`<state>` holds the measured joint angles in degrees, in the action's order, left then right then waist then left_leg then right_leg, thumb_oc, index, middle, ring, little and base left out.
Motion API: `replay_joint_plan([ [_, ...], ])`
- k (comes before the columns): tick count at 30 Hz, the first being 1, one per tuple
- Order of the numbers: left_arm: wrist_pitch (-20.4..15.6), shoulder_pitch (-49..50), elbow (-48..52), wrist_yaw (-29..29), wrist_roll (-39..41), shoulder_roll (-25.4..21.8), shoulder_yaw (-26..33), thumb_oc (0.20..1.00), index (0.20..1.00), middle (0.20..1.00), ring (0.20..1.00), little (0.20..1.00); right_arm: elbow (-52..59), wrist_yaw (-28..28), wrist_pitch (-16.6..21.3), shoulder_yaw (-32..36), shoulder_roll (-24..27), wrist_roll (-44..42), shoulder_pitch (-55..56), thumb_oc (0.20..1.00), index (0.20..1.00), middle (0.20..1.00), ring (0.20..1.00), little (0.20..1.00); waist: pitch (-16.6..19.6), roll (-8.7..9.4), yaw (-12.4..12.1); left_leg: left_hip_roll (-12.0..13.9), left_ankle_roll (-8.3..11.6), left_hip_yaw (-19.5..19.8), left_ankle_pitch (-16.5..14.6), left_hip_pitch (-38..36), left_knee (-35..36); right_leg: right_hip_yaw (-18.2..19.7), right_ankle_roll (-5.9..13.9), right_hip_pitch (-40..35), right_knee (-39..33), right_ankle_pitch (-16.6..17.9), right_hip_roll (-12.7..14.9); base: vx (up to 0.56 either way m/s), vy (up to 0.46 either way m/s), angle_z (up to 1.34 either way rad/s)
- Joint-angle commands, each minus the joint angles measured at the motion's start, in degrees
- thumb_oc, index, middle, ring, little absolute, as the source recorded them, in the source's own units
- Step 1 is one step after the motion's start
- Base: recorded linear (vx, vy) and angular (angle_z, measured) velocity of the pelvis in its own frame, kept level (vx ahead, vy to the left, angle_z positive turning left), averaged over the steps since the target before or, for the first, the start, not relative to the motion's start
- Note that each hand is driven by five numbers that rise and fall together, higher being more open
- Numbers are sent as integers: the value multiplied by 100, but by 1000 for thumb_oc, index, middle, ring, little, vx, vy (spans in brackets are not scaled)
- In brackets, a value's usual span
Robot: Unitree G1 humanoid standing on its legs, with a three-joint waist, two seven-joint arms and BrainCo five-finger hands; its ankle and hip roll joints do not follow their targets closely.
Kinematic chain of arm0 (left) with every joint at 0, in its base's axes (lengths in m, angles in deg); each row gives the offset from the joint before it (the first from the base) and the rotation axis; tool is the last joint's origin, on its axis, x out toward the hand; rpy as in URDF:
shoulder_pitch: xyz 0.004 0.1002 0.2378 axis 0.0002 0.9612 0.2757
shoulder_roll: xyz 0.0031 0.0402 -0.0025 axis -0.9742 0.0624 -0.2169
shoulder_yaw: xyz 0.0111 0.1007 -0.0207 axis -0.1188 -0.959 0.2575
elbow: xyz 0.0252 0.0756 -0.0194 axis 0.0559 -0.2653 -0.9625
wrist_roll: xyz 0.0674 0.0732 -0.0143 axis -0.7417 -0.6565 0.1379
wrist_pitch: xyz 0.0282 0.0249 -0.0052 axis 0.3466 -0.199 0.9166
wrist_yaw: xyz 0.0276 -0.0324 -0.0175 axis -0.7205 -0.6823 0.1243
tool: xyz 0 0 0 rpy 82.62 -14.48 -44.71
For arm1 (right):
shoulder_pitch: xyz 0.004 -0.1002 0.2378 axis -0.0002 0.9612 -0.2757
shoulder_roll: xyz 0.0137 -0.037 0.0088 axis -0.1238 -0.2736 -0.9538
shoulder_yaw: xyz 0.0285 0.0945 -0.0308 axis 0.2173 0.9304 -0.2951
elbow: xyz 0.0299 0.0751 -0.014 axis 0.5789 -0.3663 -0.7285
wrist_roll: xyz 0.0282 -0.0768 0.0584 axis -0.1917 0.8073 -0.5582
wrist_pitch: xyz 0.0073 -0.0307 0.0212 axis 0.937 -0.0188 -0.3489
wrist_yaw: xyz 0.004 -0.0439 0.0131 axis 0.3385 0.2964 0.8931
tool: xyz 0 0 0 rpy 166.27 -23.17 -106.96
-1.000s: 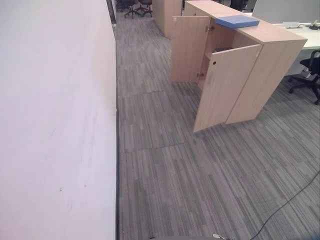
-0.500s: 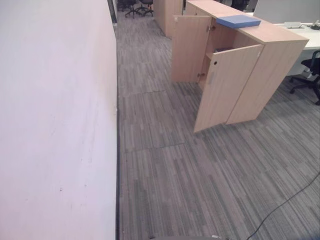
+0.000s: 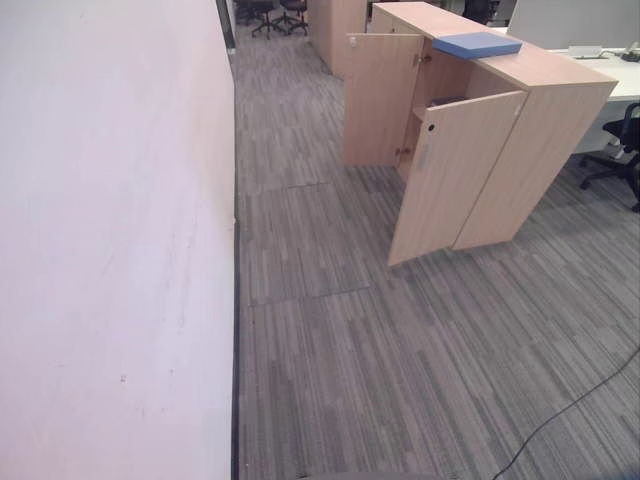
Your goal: Put the empty folder in the office cabinet
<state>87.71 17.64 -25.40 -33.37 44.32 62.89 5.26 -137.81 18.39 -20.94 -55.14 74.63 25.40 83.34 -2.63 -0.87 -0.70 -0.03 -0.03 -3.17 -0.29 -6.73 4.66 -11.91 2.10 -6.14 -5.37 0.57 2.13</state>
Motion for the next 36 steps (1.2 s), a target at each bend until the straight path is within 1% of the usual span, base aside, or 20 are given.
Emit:
replay_joint_plan([
  [1,-45,-290,-465,-26,-119,-33,-65,1000,1000,1000,1000,1000,-350,-7,-60,-160,109,108,-312,1000,1000,1000,1000,1000,55,191,-104,-148,203,-80,-298,-15,34,-206,521,-123,37,167,204,0,0,0],
  [11,-46,-314,-414,107,-166,-33,-109,1000,1000,1000,1000,1000,-189,258,47,-43,100,-53,-288,1000,1000,1000,1000,1000,53,185,-58,-131,207,-63,-310,-21,34,-167,512,-119,37,159,193,0,0,0],
  [17,-67,-333,-406,319,-279,-23,-166,1000,1000,1000,1000,1000,-128,433,104,-11,60,-104,-292,1000,1000,1000,1000,1000,46,167,-26,-134,208,-81,-324,-52,34,-135,510,-135,37,157,193,0,0,0],
  [22,-78,-392,-369,302,-370,-13,-285,1000,1000,1000,1000,1000,-209,333,47,-122,48,-36,-319,1000,1000,1000,1000,1000,33,170,-18,-120,221,-65,-321,-53,34,-145,489,-142,37,139,177,4,-20,0],
  [28,-36,-449,-382,307,-371,-63,-298,1000,1000,1000,1000,1000,-247,217,-29,-225,80,28,-417,1000,1000,1000,1000,1000,-42,221,-49,-69,243,-6,-290,-17,34,-178,442,-130,37,128,146,13,-62,3],
  [30,-26,-481,-414,343,-322,-80,-264,1000,1000,1000,1000,1000,-279,176,-42,-242,84,27,-448,1000,1000,1000,1000,1000,-78,248,-69,-9,263,26,-261,-15,34,-212,394,-104,87,98,118,16,-93,6],
  [31,-36,-518,-427,367,-252,-96,-227,1000,1000,1000,1000,1000,-282,167,-44,-244,98,17,-487,1000,1000,1000,1000,1000,-141,271,-93,43,294,6,-218,23,-35,-213,354,-43,223,29,124,-36,-116,9],
  [34,-75,-615,-380,374,-146,-80,-251,1000,1000,1000,1000,1000,-315,115,-60,-269,129,5,-531,1000,1000,1000,1000,1000,-396,342,-145,110,430,-162,-419,768,-1378,-284,180,66,509,-137,210,-100,-104,14],
  [35,-92,-634,-335,380,-155,-80,-279,1000,1000,1000,1000,1000,-334,111,-66,-274,146,14,-547,1000,1000,1000,1000,1000,-478,368,-167,175,471,-196,-295,1103,-1943,-317,125,65,527,-172,220,-72,-136,18],
  [36,-95,-660,-292,396,-178,-81,-314,1000,1000,1000,1000,1000,-346,118,-78,-278,171,38,-565,1000,1000,1000,1000,1000,-581,404,-199,245,509,-238,-9,1442,-2501,-341,62,52,550,-209,214,-63,-161,10],
])
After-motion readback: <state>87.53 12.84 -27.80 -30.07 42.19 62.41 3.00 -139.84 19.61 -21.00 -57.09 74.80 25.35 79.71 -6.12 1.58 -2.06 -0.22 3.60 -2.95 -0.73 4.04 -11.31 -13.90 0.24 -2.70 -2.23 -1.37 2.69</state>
